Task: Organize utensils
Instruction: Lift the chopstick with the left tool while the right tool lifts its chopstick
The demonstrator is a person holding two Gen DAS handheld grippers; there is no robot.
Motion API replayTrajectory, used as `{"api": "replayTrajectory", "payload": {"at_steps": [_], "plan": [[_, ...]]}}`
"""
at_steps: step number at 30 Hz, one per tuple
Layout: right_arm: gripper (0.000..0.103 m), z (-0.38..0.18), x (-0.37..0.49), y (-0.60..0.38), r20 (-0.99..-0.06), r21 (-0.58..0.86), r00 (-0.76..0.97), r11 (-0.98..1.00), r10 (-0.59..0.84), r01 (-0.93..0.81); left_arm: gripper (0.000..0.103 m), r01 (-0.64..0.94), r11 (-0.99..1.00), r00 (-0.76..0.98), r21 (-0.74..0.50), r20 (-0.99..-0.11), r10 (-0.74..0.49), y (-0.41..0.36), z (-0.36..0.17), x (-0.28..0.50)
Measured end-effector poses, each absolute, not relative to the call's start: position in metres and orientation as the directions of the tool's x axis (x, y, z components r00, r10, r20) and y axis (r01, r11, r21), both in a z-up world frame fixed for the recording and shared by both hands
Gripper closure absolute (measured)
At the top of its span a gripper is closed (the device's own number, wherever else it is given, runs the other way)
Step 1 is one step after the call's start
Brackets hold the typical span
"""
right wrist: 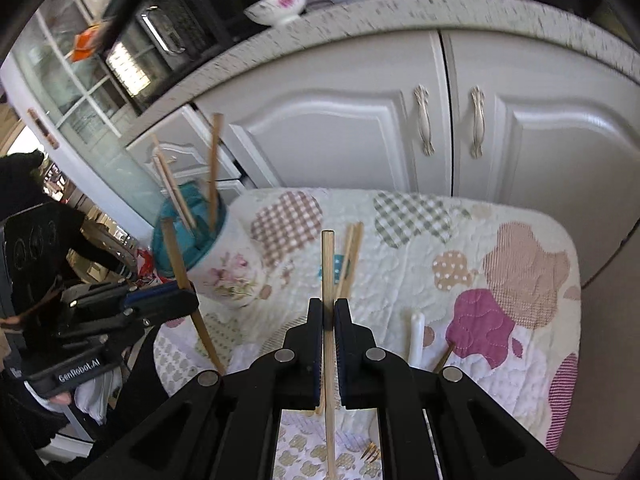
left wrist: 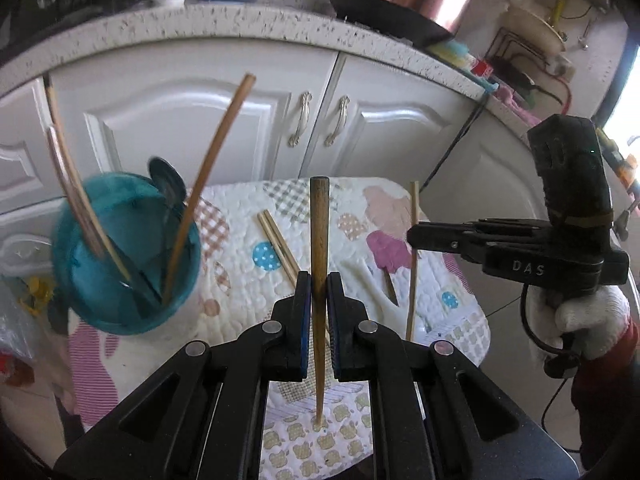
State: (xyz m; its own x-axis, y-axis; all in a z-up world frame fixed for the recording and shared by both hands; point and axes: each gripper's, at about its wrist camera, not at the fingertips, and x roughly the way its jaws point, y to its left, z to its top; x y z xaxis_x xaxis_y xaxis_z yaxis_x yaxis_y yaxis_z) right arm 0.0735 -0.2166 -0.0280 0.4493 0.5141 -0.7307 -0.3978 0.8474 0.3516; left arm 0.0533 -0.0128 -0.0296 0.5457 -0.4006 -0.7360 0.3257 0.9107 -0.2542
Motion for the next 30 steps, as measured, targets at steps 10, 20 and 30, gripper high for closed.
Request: {"api": "replayTrajectory", "payload": {"at_steps": [10, 20, 30], "plan": [[0.098, -0.004, 0.065, -0.205, -0.709, 0.317, 0.48, 0.841, 0.517, -0.438, 0.097, 0.292, 0.932, 0.584, -0.216, -0.731, -0.352, -0.004, -0.017, 0.045], [0.098, 0.018, 0.057, -0.195, -0.685, 0.296, 0.507, 0.835, 0.523, -0.463, 0.097, 0.296, 0.931, 0.612, -0.212, -0.706, -0.355, 0.002, -0.001, 0.038], [0.098, 0.042, 0.051, -0.18, -0.656, 0.267, 0.529, 0.821, 0.539, -0.505, 0.097, 0.294, 0.932, 0.633, -0.211, -0.688, -0.355, 0.008, 0.012, 0.033]]}}
